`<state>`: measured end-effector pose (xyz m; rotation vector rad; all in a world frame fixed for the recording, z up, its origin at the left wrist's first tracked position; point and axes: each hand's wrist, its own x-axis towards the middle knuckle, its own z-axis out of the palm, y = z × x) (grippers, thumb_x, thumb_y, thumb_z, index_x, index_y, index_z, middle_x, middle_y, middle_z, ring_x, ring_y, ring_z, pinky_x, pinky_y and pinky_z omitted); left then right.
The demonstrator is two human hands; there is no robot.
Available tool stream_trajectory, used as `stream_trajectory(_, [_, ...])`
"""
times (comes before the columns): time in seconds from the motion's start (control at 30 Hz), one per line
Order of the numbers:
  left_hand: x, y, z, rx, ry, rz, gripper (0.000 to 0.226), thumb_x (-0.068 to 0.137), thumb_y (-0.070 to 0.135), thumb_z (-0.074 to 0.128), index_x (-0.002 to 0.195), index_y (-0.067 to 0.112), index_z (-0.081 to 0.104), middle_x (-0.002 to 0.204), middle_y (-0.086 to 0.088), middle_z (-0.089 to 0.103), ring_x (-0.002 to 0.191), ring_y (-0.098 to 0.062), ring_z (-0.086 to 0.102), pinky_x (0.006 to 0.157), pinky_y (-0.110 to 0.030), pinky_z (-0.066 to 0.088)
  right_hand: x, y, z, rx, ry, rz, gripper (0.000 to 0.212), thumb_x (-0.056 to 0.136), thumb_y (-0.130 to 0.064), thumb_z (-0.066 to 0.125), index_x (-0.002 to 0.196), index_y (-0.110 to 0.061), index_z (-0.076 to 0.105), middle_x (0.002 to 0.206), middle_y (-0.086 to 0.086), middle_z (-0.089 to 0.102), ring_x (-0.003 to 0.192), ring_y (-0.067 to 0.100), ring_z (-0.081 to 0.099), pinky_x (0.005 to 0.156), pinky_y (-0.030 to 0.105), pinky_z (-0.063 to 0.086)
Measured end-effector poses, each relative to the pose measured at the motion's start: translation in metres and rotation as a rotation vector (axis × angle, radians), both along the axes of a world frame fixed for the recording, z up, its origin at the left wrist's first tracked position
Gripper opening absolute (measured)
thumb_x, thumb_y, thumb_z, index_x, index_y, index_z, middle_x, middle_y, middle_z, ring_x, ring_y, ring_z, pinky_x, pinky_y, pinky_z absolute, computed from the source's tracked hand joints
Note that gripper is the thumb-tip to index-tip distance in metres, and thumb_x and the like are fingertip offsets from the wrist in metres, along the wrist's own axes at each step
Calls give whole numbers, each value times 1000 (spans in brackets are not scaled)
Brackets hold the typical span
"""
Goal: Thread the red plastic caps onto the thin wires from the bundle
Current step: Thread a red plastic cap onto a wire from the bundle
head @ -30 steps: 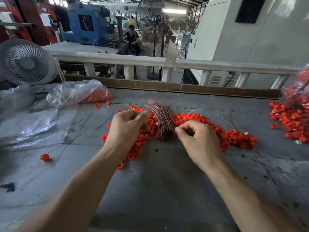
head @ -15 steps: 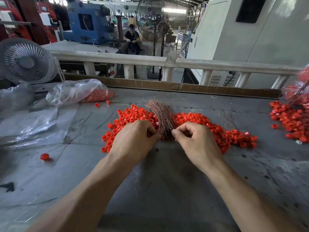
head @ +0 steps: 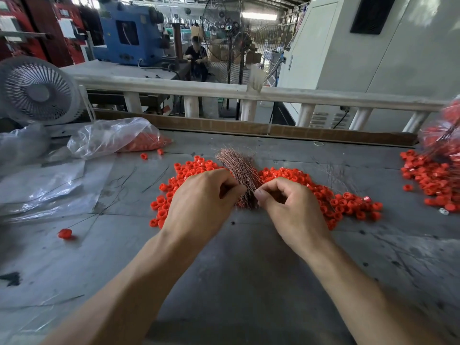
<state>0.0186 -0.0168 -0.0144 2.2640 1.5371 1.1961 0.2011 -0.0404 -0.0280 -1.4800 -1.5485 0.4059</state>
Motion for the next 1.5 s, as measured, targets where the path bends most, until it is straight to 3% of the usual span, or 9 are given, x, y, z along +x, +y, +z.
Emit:
stream_trajectory(0.13, [3,-5,4,80,-39,-73,17,92,41,71,81,29,68,69,15,64,68,-4,59,59,-27,46,-3,-4,6,58,50,130,14,92,-18,75,102,-27,75,87,-14,73,81,2,66,72,15,49])
stream_trajectory(0.3, [5,-10,6,123,-110,-174,12,93,36,72,82,35,67,70,20,62,71,-4,61,58,-11,40,-7,-6,9,83,46,239,10,93,-13,73,98,-21,78,92,-3,72,86,13,66,79,32,52])
stream_trajectory(0.47, [5,-8,5,67,-279,-169,23,97,40,66,80,25,67,64,9,59,55,-11,55,49,-19,40,-5,-4,11,141,157,211,11,91,-12,75,94,-21,80,91,-9,71,84,8,66,74,20,48])
stream_trajectory(0.6, [-2,-2,5,0,-379,-45,30,100,41,60,82,19,69,68,0,66,57,-20,57,51,-40,47,-1,-6,14,210,314,114,18,102,-15,61,97,-24,76,92,-12,77,83,4,72,61,19,55])
stream_trajectory(0.73, [-5,2,7,-65,-436,7,30,99,38,61,82,17,71,69,-3,68,52,-11,48,50,-31,42,2,-10,21,271,532,78,22,107,-17,49,97,-22,67,77,4,74,68,22,75,46,28,54])
stream_trajectory(0.87, [-5,2,7,-87,-442,4,28,99,35,62,80,17,72,69,-2,69,47,-7,46,45,-22,37,5,-9,20,212,608,46,22,107,-19,49,97,-23,68,65,1,64,50,20,65,38,29,47])
stream_trajectory(1.1, [-8,1,7,-95,-295,112,29,98,37,61,73,22,64,63,6,62,55,-4,52,54,-26,43,7,-3,12,97,485,-4,26,106,-14,52,100,-28,73,72,-4,68,54,11,59,43,26,48])
stream_trajectory(1.3, [-16,3,3,-84,71,231,10,93,36,67,97,28,71,97,9,65,97,-19,61,90,-39,46,5,3,5,54,321,-19,19,103,-16,58,96,-27,71,77,-6,74,49,8,58,50,19,46])
stream_trajectory(1.5, [-15,4,0,-128,180,183,6,88,37,73,92,33,72,97,11,64,101,-18,59,94,-38,42,4,4,1,26,278,-42,16,102,-19,60,93,-27,70,75,-10,75,49,2,58,52,17,48])
